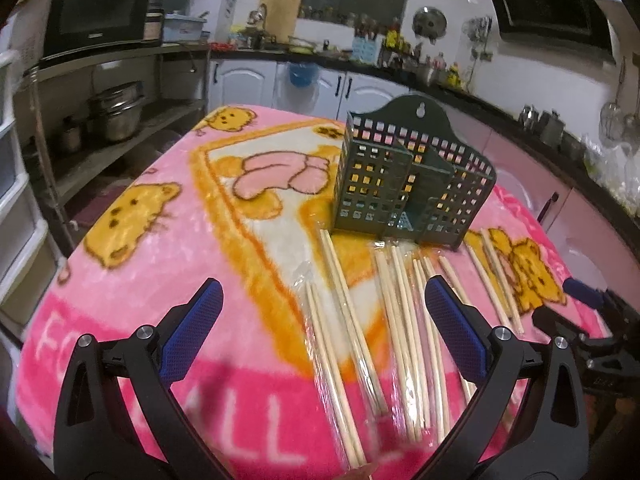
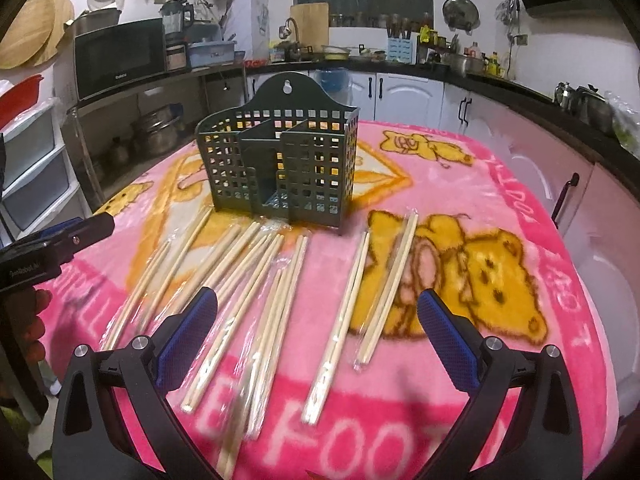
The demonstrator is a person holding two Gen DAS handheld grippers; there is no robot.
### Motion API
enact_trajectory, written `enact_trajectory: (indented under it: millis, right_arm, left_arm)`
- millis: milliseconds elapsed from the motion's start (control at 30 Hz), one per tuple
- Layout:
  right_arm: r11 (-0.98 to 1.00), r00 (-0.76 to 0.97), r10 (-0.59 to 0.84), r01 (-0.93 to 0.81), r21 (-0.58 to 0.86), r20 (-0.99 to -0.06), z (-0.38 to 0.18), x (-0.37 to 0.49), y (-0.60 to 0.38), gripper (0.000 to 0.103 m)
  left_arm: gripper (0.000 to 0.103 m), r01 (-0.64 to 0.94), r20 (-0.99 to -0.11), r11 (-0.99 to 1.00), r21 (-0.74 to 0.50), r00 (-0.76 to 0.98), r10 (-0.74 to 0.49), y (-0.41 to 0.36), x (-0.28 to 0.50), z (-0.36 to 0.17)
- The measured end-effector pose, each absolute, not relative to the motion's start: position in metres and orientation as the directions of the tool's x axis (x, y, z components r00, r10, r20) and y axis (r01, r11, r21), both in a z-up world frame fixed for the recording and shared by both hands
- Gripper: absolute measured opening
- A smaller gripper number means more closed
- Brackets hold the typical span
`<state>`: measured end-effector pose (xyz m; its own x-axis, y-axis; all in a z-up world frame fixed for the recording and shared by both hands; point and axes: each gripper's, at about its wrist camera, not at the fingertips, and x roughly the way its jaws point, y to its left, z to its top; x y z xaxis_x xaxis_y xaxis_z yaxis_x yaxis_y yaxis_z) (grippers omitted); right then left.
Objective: Organize utensils
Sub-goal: 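Lower the left gripper onto a wrapped chopstick and close while the right gripper grasps another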
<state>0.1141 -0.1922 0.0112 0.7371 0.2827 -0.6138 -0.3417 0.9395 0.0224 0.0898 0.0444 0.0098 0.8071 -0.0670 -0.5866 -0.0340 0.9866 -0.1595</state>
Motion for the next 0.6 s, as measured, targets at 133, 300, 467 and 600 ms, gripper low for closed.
enact_trajectory:
  millis: [133, 300, 467, 600]
  right_arm:
    - [0.944, 0.728, 0.274, -0.329, 0.030, -0.628, 0.012, 0.133, -0.195, 0.097]
    - [0.947, 0.707, 0.267, -0.318, 0.042, -0.656, 0.011, 0.160, -0.200, 0.084]
    - [0.946, 0.655, 0.271, -0.316, 0.071, -0.706, 0.002, 0.190, -0.205, 0.072]
    - [0.941, 0.617, 0.283, -0.325, 0.090, -0.735, -0.005, 0.210, -0.206, 0.060]
  left_arm:
    - [0.094, -0.005, -0.633, 0.991, -0.136, 0.770, -0.083, 0.040, 0.116, 0.003]
    - [0.093, 0.007, -0.692, 0.993, -0.121, 0.716, -0.089, 0.042, 0.152, -0.010]
    - [0.086, 0.012, -0.735, 0.989, -0.146, 0.668, -0.116, 0.051, 0.186, -0.020]
    - [0.075, 0.020, -0.769, 0.983, -0.185, 0.619, -0.157, 0.056, 0.209, -0.027]
